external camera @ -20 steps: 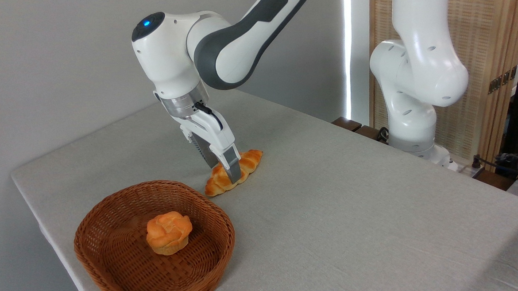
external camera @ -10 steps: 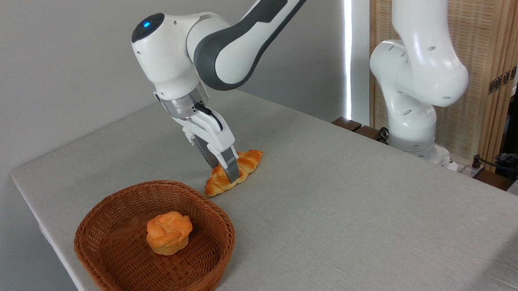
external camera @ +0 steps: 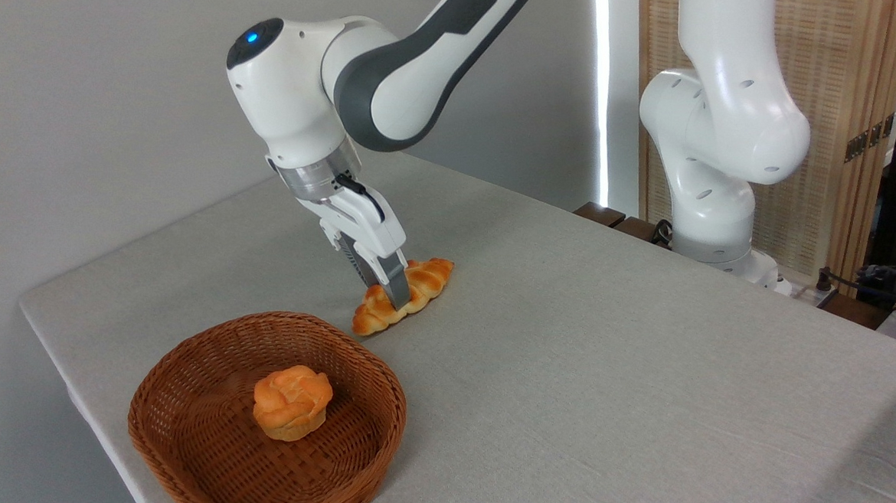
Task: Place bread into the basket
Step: 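Lift the held roll and carry it over the woven basket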
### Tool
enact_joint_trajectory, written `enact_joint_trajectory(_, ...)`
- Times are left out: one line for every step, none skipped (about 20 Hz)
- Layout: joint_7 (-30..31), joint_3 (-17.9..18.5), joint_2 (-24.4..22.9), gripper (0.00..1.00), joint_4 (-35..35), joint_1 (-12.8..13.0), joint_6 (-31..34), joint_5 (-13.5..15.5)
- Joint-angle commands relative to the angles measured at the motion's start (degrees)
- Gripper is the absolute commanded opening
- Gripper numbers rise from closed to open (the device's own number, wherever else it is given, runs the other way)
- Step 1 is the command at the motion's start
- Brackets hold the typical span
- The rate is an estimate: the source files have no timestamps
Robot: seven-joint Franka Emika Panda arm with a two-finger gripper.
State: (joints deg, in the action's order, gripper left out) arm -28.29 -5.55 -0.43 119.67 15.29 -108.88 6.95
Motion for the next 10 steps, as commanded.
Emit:
enact_joint_trajectory(-0.4, 0.5, -2.4, 0.33, -3.0, 0.6, 3.9, -0.4)
enact_joint_trajectory(-0.4, 0.6, -2.6, 0.33, -4.7, 0.5, 4.5, -0.4)
enact_joint_trajectory(-0.3, 0.7, -2.6, 0.33, -6.5, 0.6, 5.1, -0.4)
enact_joint_trajectory(-0.3, 0.7, -2.8, 0.33, -8.3, 0.6, 5.2, -0.4)
enact_joint_trajectory(-0.3, 0.9, -3.0, 0.33, -9.8, 0.5, 5.2, -0.1)
enact_joint_trajectory(-0.2, 1.1, -3.0, 0.33, -11.3, 0.5, 5.1, 0.1)
enact_joint_trajectory(-0.3, 1.2, -3.0, 0.33, -12.6, 0.4, 4.6, 0.1)
enact_joint_trajectory(-0.3, 1.3, -3.0, 0.33, -13.2, 0.3, 3.9, -0.1)
enact_joint_trajectory(-0.3, 1.4, -2.8, 0.33, -13.8, 0.0, 2.3, -0.2)
enact_joint_trajectory(-0.3, 1.7, -2.7, 0.33, -14.2, -0.2, -1.0, -0.2)
